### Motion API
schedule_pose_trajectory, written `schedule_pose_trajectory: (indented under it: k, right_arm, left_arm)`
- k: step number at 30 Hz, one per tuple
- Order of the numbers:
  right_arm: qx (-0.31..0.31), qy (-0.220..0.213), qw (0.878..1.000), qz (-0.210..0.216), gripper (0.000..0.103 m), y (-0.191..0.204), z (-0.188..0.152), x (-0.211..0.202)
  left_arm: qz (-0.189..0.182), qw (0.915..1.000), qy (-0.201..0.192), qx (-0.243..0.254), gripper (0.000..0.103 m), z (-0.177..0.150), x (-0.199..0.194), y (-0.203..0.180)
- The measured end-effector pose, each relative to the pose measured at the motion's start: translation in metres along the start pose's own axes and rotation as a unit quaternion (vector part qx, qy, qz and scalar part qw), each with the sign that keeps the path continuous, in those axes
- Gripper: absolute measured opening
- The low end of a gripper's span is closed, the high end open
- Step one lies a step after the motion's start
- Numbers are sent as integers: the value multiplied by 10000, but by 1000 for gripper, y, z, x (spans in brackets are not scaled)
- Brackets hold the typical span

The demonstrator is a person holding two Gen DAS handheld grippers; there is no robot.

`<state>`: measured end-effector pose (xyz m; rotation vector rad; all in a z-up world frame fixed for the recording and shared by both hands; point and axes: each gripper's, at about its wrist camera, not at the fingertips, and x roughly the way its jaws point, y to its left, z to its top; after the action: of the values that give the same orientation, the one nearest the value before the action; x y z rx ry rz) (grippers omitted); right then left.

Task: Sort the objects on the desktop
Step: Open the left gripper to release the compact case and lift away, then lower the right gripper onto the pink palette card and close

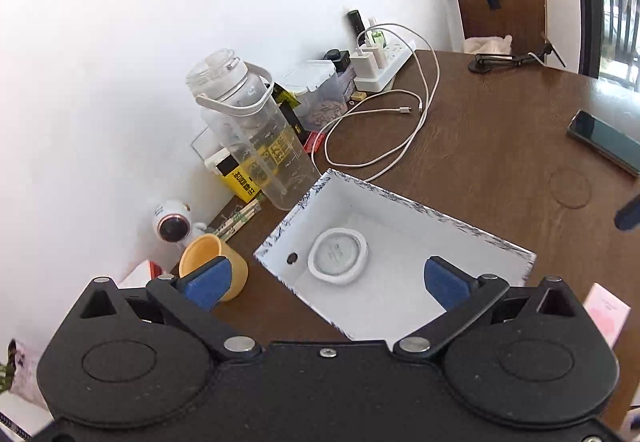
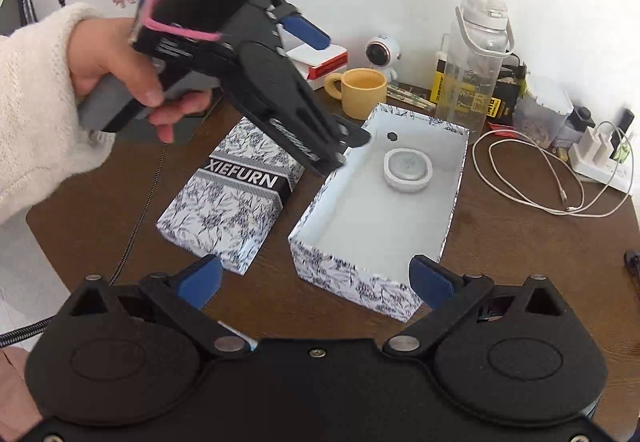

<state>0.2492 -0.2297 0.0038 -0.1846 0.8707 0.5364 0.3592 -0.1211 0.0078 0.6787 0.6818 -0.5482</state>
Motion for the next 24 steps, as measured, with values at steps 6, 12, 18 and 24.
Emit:
schedule_pose_trajectory:
  k: [6, 12, 18, 24]
  right_arm:
    - [-484, 339, 9981, 177, 101, 4, -56, -24]
    - [-1110, 562, 9918, 306, 101, 20, -97, -30]
    - [-1469, 695, 9861, 351, 101, 35, -113, -28]
    - [-1501, 679, 9856, 381, 101, 34, -122, -26]
  left_arm:
    - [-181, 9986, 242, -436, 103, -55, -83, -41]
    - [-404, 9960, 425, -674, 103, -108, -131, -92]
    - [-593, 9927, 632, -839, 103, -142, -148, -122]
    - [-532, 9915, 567, -1047, 103, -154, -149, -131]
